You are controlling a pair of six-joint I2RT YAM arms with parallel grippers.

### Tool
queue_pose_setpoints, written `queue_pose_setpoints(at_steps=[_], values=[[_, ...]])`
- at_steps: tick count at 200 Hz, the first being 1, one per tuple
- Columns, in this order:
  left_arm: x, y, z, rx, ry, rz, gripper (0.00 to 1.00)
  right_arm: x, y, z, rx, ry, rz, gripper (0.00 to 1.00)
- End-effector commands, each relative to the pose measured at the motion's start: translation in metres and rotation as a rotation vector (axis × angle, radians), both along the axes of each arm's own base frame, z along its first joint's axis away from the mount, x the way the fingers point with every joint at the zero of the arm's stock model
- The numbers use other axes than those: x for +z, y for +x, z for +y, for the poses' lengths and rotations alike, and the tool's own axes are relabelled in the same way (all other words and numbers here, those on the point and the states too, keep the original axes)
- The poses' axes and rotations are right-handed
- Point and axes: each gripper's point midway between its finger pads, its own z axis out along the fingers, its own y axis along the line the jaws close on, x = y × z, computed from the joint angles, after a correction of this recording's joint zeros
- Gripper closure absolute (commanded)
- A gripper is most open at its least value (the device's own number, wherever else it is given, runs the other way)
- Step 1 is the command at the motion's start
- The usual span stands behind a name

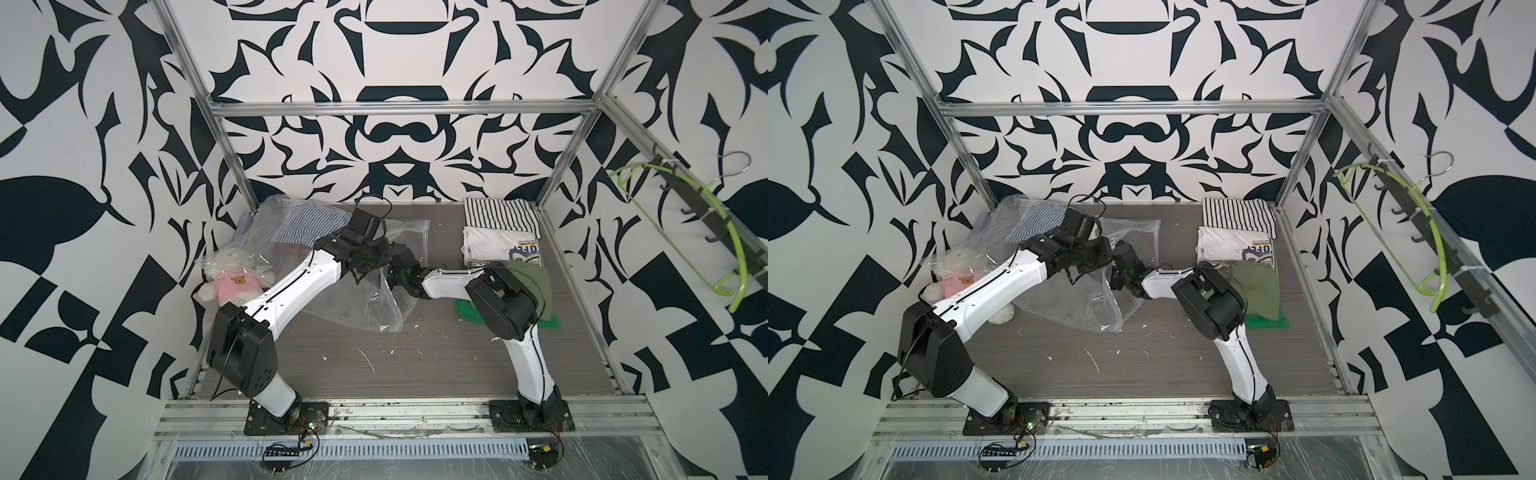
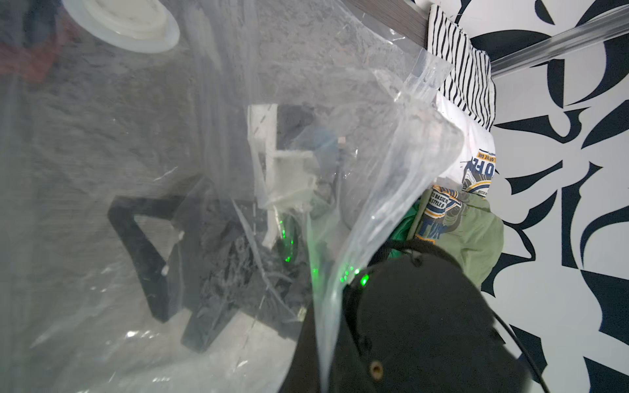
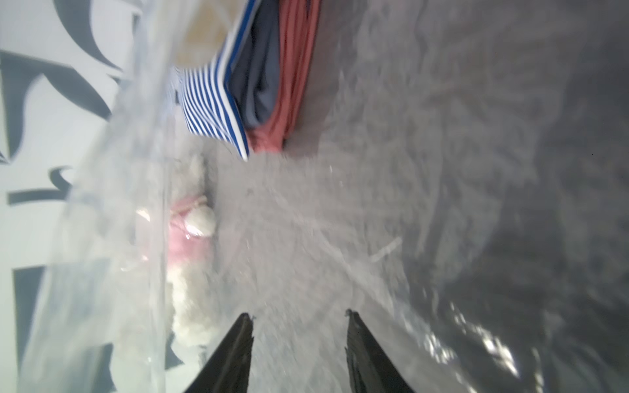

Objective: Take the tank top out of the vacuum bag
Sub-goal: Take out the tank top from the vacuum bag.

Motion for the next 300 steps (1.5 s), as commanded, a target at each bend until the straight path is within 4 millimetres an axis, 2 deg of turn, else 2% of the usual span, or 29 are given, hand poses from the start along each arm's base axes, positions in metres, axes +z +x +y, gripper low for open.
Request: queue_pose_setpoints(at_steps=[1, 27, 67, 71, 74, 87, 132, 139, 153, 167, 176, 218, 229, 235, 237, 244, 269, 300], values=[[0.040, -0.005, -0.029, -0.083, -0.126, -0.060, 1.00, 0.029, 0.014, 0.025, -0.012, 0.099, -0.052, 0.52], [0.046, -0.008, -0.031, -0.087, -0.144, -0.063, 1.00, 0.027, 0.027, 0.039, -0.022, 0.155, -0.042, 0.50], [0.059, -0.014, -0.035, -0.100, -0.190, -0.068, 1.00, 0.003, 0.044, 0.055, -0.038, 0.172, -0.008, 0.49], [0.060, -0.015, -0.035, -0.099, -0.194, -0.068, 1.00, 0.010, 0.046, 0.057, -0.036, 0.186, -0.016, 0.48], [0.060, -0.015, -0.035, -0.099, -0.198, -0.068, 1.00, -0.002, 0.047, 0.058, -0.036, 0.178, 0.000, 0.48], [0.064, -0.016, -0.037, -0.106, -0.213, -0.068, 1.00, -0.006, 0.052, 0.065, -0.031, 0.195, 0.008, 0.47], [0.059, -0.016, -0.040, -0.111, -0.212, -0.054, 1.00, -0.017, 0.066, 0.086, -0.012, 0.245, 0.030, 0.47], [0.057, -0.016, -0.040, -0.111, -0.208, -0.050, 1.00, -0.017, 0.069, 0.087, -0.012, 0.244, 0.026, 0.53], [0.053, -0.017, -0.038, -0.111, -0.196, -0.044, 1.00, -0.017, 0.072, 0.086, -0.011, 0.240, 0.014, 0.80], [0.048, -0.015, -0.035, -0.100, -0.179, -0.043, 1.00, -0.014, 0.073, 0.081, -0.010, 0.229, -0.003, 1.00], [0.044, -0.015, -0.033, -0.093, -0.165, -0.040, 1.00, -0.013, 0.072, 0.077, -0.008, 0.222, -0.016, 1.00], [0.019, -0.008, -0.023, -0.060, -0.097, -0.022, 1.00, -0.003, 0.052, 0.058, -0.019, 0.227, -0.039, 1.00], [0.014, -0.006, -0.020, -0.054, -0.094, -0.018, 1.00, 0.001, 0.042, 0.054, -0.014, 0.220, -0.040, 1.00], [0.012, -0.004, -0.018, -0.046, -0.095, -0.023, 1.00, -0.008, 0.036, 0.052, -0.011, 0.201, -0.033, 1.00], [0.012, -0.003, -0.018, -0.044, -0.095, -0.025, 1.00, 0.004, 0.035, 0.052, -0.009, 0.211, -0.047, 1.00], [0.010, -0.001, -0.015, -0.033, -0.096, -0.027, 1.00, 0.008, 0.028, 0.048, -0.009, 0.201, -0.052, 1.00], [0.004, 0.008, -0.003, -0.004, -0.084, -0.026, 1.00, 0.005, 0.003, 0.034, -0.018, 0.157, -0.048, 1.00], [0.001, 0.017, 0.013, 0.038, -0.077, -0.031, 1.00, 0.013, -0.023, 0.023, -0.014, 0.133, -0.061, 1.00]])
